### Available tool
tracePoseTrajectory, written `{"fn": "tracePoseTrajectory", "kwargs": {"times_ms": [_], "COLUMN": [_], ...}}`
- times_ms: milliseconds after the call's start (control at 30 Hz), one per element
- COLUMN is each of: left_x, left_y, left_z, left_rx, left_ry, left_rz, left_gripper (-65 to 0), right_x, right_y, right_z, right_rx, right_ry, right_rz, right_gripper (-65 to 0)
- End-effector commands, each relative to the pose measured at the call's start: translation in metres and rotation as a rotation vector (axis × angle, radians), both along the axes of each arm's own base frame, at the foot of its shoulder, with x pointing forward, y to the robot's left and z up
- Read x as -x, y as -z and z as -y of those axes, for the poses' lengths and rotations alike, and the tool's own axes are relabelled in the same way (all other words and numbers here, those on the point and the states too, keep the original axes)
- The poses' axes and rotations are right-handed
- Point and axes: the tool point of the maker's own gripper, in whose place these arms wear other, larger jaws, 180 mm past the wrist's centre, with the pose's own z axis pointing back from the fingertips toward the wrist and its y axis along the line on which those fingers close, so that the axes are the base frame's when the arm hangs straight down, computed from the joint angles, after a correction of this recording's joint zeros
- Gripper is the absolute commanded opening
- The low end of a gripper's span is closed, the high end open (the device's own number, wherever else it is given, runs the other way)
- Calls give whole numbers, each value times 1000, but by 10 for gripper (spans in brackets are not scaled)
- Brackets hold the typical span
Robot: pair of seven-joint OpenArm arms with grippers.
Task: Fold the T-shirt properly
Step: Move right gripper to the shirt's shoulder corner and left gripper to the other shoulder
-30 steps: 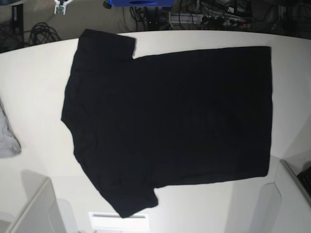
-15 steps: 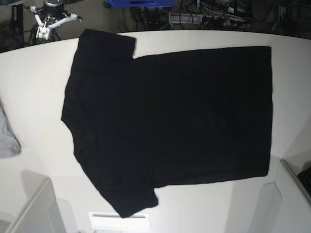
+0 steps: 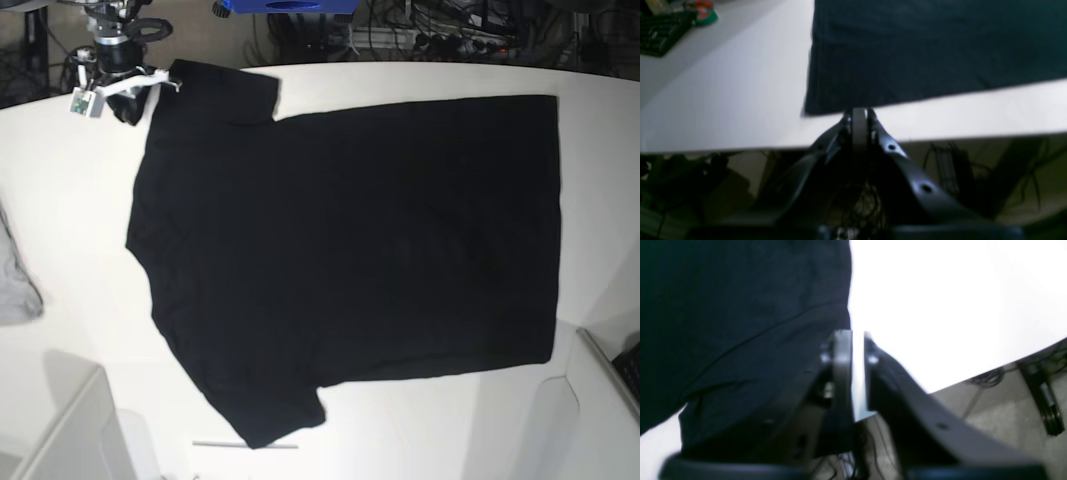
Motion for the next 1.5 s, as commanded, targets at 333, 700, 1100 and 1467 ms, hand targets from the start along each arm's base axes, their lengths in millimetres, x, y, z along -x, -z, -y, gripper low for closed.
{"fn": "tracePoseTrajectory", "kwargs": {"times_ms": [333,700,1100,1467], "left_x": [-18,-38,-46,-62], "left_y": [-19,-8,15,26], "left_z": [-44,-77,-117,-116], "left_rx": [151,401,453,518], "left_ry": [-99,-196,-284,-239], "left_rz": [91,53,-5,-105], "left_gripper": [-278,-276,-276,-276], "right_x": [-24,-13,8,21], "right_y": [-9,28,54,70], "right_z": [-3,13,-6,-32], "right_rx": [-173,-236,-275,-327], "right_ry": [-55,6,-92,-142], "right_rz": [4,-142,-223,-279], "right_gripper": [-267,-267,-267,-269]}}
